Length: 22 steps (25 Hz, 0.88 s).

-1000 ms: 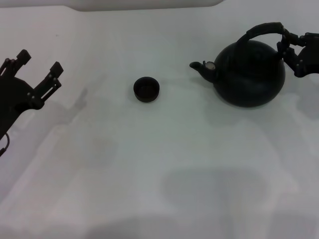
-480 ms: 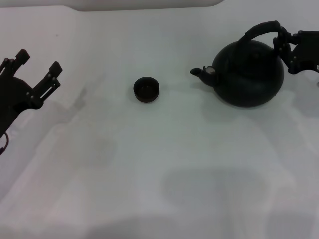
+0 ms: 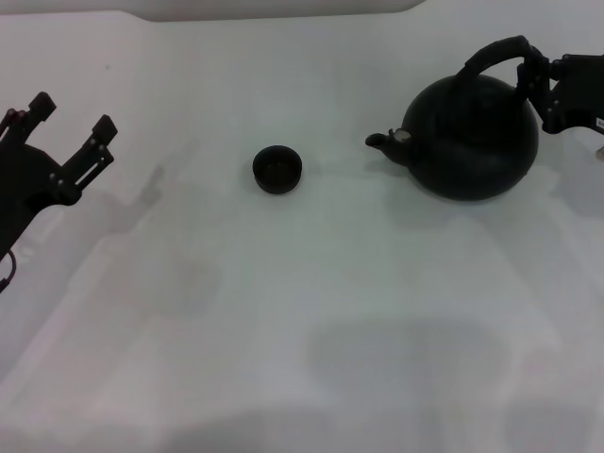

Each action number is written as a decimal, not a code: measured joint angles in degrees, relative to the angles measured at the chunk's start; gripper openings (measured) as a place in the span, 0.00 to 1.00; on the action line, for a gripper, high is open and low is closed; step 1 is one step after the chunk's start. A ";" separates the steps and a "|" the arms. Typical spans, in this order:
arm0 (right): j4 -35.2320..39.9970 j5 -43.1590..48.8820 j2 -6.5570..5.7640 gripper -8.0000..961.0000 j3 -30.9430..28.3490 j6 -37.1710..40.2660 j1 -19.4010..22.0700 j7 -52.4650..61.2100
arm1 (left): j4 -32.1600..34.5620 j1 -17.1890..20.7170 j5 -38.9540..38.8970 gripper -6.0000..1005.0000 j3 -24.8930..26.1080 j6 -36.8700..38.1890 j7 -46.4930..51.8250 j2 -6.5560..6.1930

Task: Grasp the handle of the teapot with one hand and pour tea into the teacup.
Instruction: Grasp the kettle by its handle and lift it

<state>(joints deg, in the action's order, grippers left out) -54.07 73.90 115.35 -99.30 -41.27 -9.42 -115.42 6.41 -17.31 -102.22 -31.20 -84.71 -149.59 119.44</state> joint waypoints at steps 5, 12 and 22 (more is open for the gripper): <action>0.39 -2.33 0.06 0.13 0.14 0.26 0.33 -4.13 | 0.00 0.01 -0.03 0.84 0.00 -0.10 -0.27 0.00; 1.25 -5.04 0.05 0.13 0.46 0.36 0.40 -7.23 | 0.00 0.62 -0.08 0.84 -0.02 -0.79 -0.51 0.02; -0.27 -6.43 0.05 0.12 0.71 -0.35 -0.11 -7.16 | -1.78 1.62 -0.05 0.84 -0.33 -2.22 -0.79 0.06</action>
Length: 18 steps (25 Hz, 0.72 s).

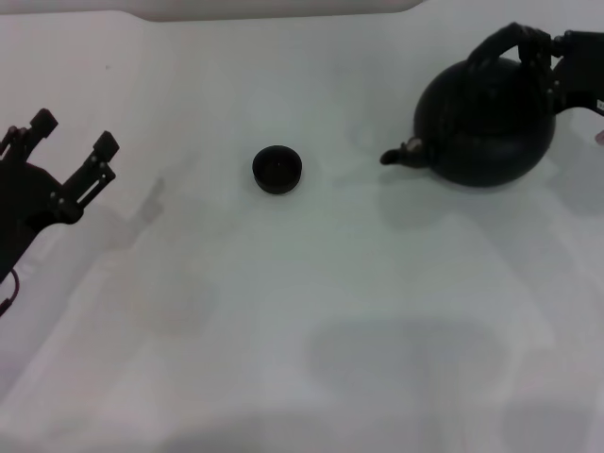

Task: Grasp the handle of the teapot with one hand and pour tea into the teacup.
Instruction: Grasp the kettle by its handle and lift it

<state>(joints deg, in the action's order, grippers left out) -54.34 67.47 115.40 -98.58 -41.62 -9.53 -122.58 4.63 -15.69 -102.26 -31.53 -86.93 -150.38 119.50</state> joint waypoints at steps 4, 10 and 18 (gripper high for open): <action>-2.19 -0.10 -0.01 0.12 0.79 -0.32 0.00 0.21 | -1.16 0.79 -0.07 0.84 0.11 -0.01 -1.18 0.03; -6.06 -0.15 0.08 0.12 5.00 2.70 0.41 -0.11 | -3.20 1.63 0.77 0.84 -0.09 -0.54 -3.06 0.02; -12.35 0.19 0.06 0.12 14.13 13.17 1.16 -3.90 | -4.58 3.22 0.92 0.84 0.19 -0.65 -3.43 0.04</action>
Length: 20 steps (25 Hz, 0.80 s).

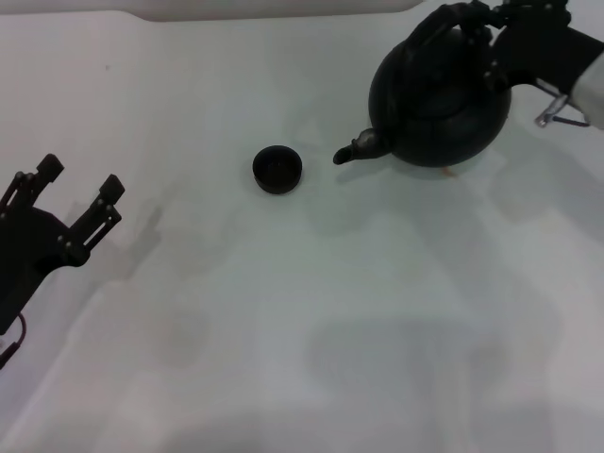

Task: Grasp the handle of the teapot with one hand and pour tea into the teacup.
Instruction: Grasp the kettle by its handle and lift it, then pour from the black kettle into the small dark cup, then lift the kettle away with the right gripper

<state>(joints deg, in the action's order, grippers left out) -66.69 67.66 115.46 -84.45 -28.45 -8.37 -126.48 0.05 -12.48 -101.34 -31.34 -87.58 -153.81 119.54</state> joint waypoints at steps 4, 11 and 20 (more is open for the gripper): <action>-1.41 0.07 -0.19 0.12 2.30 2.51 -0.33 -0.50 | -0.22 0.18 -0.02 0.84 0.04 0.46 0.00 0.07; -3.86 0.06 -0.22 0.12 4.08 5.46 -0.09 -0.08 | -0.40 -0.09 -0.07 0.84 0.07 0.28 0.01 0.09; -4.85 0.13 -0.03 0.12 8.82 11.04 -0.52 -0.20 | -0.20 -0.97 -0.09 0.84 0.17 0.28 0.01 -0.09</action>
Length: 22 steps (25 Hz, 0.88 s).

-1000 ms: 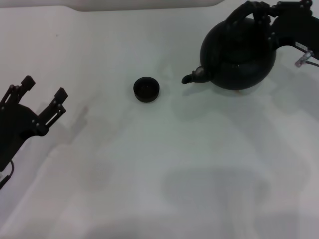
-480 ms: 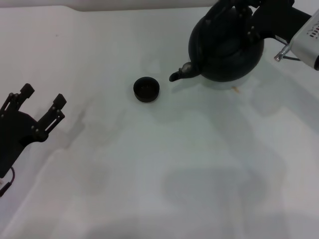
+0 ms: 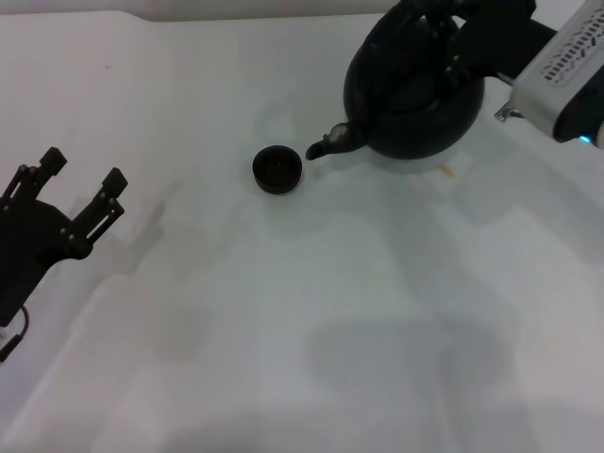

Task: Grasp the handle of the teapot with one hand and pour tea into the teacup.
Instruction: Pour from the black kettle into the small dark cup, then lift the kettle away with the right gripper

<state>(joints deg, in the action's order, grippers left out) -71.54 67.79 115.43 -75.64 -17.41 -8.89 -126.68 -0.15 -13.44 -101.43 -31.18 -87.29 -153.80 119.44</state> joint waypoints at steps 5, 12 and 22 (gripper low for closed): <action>-1.18 -0.02 0.02 0.12 3.19 4.19 -0.57 0.13 | 0.34 -0.08 0.00 0.84 0.00 -0.06 0.00 -0.10; -1.54 0.01 -0.03 0.12 6.76 8.53 -2.39 0.13 | 0.41 -0.09 0.00 0.84 -0.03 0.14 0.00 -0.09; -1.64 0.07 -0.04 0.12 10.45 14.02 -3.81 0.08 | 0.42 -0.36 -0.21 0.84 -0.03 0.28 0.00 -0.18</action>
<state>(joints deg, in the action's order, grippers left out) -73.17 67.85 115.39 -65.19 -3.39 -12.71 -126.60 0.27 -13.81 -101.64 -31.20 -87.02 -153.80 119.26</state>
